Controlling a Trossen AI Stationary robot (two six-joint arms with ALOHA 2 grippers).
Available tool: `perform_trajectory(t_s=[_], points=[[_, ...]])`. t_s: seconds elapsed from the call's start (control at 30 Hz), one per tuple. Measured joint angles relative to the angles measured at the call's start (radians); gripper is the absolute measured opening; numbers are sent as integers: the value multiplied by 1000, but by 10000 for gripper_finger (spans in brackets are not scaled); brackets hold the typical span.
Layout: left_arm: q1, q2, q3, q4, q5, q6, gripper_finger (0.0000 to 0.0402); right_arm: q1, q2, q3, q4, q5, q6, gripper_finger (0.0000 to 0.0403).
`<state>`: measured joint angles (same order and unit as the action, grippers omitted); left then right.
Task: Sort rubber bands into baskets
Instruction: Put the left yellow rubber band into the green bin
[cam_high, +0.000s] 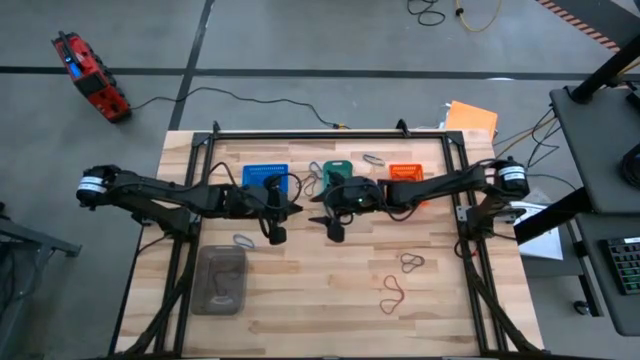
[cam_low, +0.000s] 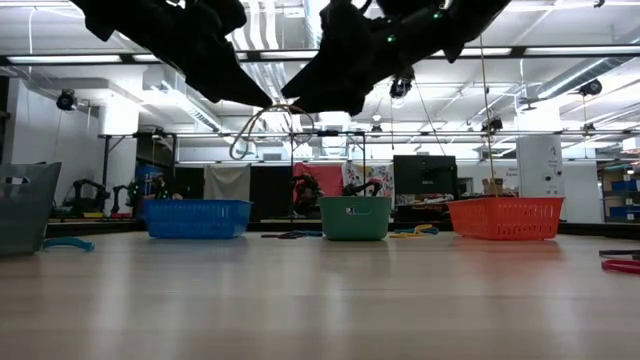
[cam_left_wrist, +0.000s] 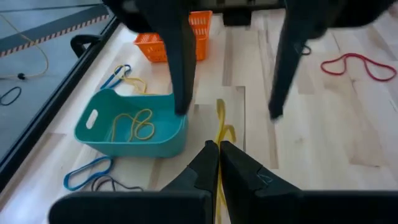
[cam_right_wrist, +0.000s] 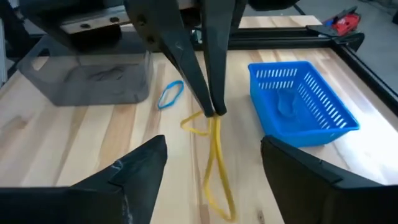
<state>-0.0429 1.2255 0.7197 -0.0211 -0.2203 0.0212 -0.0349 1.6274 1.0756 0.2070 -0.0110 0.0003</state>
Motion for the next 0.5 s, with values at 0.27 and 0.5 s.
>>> perform_trajectory(t_s=[0.27,0.5], points=[[4,0,0,7,0,13,0,-7,83,74,-41,11,-39,241],[6,0,0,6,-9,23,0,-10,88,96,-77,11,-63,138]])
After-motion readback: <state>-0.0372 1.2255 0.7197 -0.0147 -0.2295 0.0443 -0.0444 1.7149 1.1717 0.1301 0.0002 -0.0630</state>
